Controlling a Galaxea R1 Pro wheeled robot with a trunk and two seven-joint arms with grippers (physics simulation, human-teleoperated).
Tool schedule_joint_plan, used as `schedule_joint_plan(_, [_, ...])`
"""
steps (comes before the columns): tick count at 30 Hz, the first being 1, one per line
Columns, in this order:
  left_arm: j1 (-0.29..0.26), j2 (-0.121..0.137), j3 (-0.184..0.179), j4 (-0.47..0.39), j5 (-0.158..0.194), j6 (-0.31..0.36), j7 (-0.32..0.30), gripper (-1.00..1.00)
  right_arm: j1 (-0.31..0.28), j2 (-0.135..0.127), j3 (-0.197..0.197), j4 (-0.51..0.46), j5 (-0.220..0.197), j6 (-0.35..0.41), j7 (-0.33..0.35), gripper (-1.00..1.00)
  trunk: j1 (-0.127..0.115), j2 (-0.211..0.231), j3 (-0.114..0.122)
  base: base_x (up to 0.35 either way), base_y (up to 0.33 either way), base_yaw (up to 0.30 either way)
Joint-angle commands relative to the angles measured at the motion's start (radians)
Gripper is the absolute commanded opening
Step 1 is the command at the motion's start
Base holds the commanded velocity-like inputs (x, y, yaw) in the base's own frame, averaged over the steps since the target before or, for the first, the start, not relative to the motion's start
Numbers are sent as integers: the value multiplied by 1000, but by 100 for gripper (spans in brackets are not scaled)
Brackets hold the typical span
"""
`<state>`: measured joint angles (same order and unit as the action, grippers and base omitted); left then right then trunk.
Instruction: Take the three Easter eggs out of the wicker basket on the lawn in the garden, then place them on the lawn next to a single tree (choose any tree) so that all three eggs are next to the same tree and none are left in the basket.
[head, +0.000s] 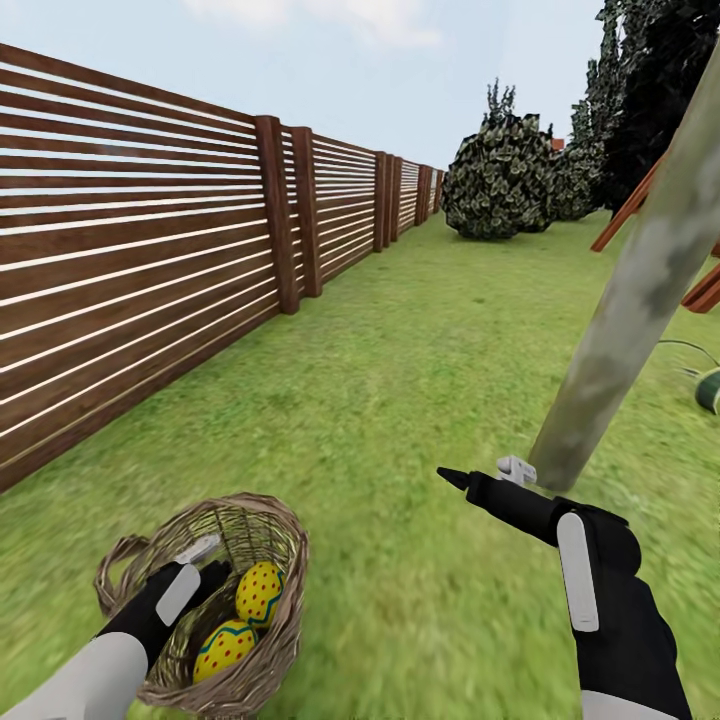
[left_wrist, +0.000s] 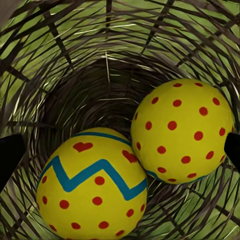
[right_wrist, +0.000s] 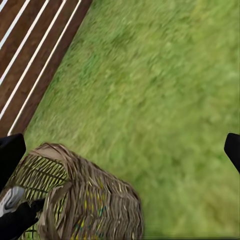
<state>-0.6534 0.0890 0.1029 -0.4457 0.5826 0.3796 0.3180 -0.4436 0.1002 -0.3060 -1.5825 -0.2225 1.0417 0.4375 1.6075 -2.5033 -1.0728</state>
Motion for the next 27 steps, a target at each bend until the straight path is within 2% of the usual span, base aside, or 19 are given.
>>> schedule_joint_plan(1, [0, 0, 0, -2, 10, 4, 6, 100, -1, 1, -3, -1, 2, 6, 6, 100, 0, -1, -5, 0, 0, 0])
schedule_joint_plan(3, [0, 0, 0, -2, 10, 4, 4, 100, -1, 1, -3, -1, 2, 6, 6, 100, 1, -1, -13, 0, 0, 0])
schedule_joint_plan(12, [0, -1, 0, -3, 9, 7, 5, 100, -1, 0, -7, -1, 2, 6, 6, 100, 1, -1, -13, 0, 0, 0])
schedule_joint_plan(18, [0, -1, 0, -3, 8, 7, 5, 100, -1, 1, -7, -1, 2, 6, 6, 100, 4, -3, -36, 0, 0, 0])
schedule_joint_plan(25, [0, -2, -1, -3, 7, 7, 4, 100, -1, 1, -7, -1, 2, 6, 6, 100, 4, -3, -36, 0, 0, 0])
schedule_joint_plan(27, [0, -2, -1, -3, 7, 7, 4, 100, -1, 0, -8, -1, 2, 6, 6, 100, 5, -3, -44, 0, 0, 0])
